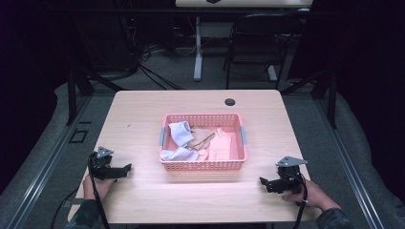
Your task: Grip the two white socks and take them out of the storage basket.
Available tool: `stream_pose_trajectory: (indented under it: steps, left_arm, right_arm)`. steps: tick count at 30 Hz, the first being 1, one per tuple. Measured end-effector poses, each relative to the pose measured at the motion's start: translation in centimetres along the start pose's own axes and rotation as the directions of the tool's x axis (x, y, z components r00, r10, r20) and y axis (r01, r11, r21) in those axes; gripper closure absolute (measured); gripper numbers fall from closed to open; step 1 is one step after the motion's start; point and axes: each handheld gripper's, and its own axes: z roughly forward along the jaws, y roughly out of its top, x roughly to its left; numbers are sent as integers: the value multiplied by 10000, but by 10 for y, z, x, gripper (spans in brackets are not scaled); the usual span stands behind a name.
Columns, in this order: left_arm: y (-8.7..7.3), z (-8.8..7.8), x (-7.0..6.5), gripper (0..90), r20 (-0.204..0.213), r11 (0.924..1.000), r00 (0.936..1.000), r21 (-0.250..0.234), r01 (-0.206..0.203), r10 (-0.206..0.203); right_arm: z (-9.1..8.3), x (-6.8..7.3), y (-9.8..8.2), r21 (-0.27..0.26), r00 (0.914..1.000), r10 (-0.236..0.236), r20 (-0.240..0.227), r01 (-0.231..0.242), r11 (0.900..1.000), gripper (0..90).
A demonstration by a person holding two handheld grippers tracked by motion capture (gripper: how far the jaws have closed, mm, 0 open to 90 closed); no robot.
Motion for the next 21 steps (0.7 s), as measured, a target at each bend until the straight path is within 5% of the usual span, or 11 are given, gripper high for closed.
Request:
stream_pose_trajectory:
  steps: [12, 16, 21]
  left_arm:
    - [4, -2, -1, 13, 22, 9990, 9996, 336, -286, 285]
    - [18, -11, -2, 2, 686, 9987, 9976, 502, -18, -16]
    - [38, -28, -6, 2, 942, 9989, 9954, 458, 140, -183]
  right_arm:
    - [0, 0, 0, 22, 10000, -20, -19, 20, 10000, 0]
    - [0, 0, 0, -22, 10000, 12, -29, -12, 10000, 0]
    - [0, 0, 0, 26, 10000, -25, -24, 25, 10000, 0]
